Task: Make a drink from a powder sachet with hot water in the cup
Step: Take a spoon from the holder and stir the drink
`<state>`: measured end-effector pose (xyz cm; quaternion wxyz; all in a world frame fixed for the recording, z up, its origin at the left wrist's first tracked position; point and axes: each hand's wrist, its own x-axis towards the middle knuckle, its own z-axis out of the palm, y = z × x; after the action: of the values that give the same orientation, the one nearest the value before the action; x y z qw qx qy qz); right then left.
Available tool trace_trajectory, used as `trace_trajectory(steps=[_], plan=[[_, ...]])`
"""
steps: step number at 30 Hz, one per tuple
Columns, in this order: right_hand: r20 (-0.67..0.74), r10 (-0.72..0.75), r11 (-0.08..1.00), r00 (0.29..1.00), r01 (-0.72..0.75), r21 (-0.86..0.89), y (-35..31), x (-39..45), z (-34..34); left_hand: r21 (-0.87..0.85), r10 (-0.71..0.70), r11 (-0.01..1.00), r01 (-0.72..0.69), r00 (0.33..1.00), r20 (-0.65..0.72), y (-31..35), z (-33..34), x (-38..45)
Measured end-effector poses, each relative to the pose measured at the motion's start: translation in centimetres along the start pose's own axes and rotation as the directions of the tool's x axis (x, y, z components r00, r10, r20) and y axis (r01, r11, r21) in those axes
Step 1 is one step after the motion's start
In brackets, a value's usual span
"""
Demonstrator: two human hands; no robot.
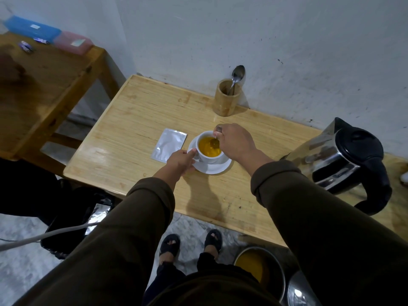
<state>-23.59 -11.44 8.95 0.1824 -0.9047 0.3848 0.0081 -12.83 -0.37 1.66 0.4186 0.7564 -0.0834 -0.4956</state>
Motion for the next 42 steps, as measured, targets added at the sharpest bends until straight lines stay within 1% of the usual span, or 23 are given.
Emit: trace_trajectory(steps=[6, 10, 12, 14, 17, 20, 24, 27, 29, 32, 36, 38, 42], plan=[[0.035, -0.046, 0.993, 0.998, 0.042, 0.114, -0.34, -0.26, 0.17, 0.018, -0.003, 1.000, 0.002, 1.000, 0.004, -0.04, 0.01, 0.11], [0.067, -0.046, 0.987, 0.997, 0.034, 0.160, -0.17, -0.44, -0.05, 0.028, -0.007, 1.000, 0.007, 1.000, -0.001, -0.04, -0.01, 0.16], [0.061, -0.039, 0.991, 0.997, 0.031, 0.129, -0.02, -0.46, -0.14, 0.028, -0.006, 1.000, 0.006, 1.000, 0.000, -0.03, -0.02, 0.12], [0.048, -0.025, 0.998, 0.999, 0.022, 0.059, 0.07, -0.43, -0.17, 0.030, -0.010, 0.999, 0.010, 1.000, -0.003, -0.05, -0.09, 0.07], [-0.009, -0.015, 1.000, 1.000, 0.016, 0.021, 0.08, -0.32, 0.02, 0.037, -0.008, 0.999, 0.008, 1.000, -0.005, -0.13, -0.17, 0.14], [-0.019, -0.013, 0.998, 1.000, 0.014, 0.057, -0.08, -0.31, 0.51, 0.054, -0.004, 0.999, 0.004, 1.000, -0.007, -0.23, -0.18, 0.25], [0.029, -0.013, 0.985, 0.999, 0.008, 0.170, -0.27, -0.59, 0.47, 0.051, -0.006, 0.999, 0.006, 1.000, 0.001, -0.17, -0.10, 0.16], [0.074, -0.002, 0.982, 0.997, -0.012, 0.191, -0.01, -0.67, 0.27, 0.064, 0.008, 0.998, -0.008, 1.000, 0.000, -0.19, -0.09, 0.24], [0.073, 0.002, 0.976, 0.997, -0.018, 0.215, 0.22, -0.65, 0.08, 0.061, 0.011, 0.998, -0.011, 1.000, 0.001, -0.26, -0.09, 0.35], [0.051, 0.011, 0.991, 0.999, -0.018, 0.133, 0.44, -0.61, -0.08, 0.055, 0.012, 0.998, -0.012, 1.000, 0.000, -0.32, -0.09, 0.48], [-0.037, 0.021, 0.999, 0.999, -0.019, 0.045, 0.48, -0.56, 0.22, 0.041, 0.012, 0.999, -0.012, 1.000, 0.005, -0.36, 0.01, 0.51], [-0.032, 0.017, 0.999, 0.999, -0.015, 0.050, 0.32, -0.60, 0.51, 0.044, 0.015, 0.999, -0.015, 1.000, 0.007, -0.42, 0.02, 0.60], [0.015, 0.041, 0.985, 0.999, -0.043, 0.168, 0.01, -0.92, 0.69, 0.045, 0.022, 0.999, -0.022, 1.000, 0.009, -0.51, 0.00, 0.86]])
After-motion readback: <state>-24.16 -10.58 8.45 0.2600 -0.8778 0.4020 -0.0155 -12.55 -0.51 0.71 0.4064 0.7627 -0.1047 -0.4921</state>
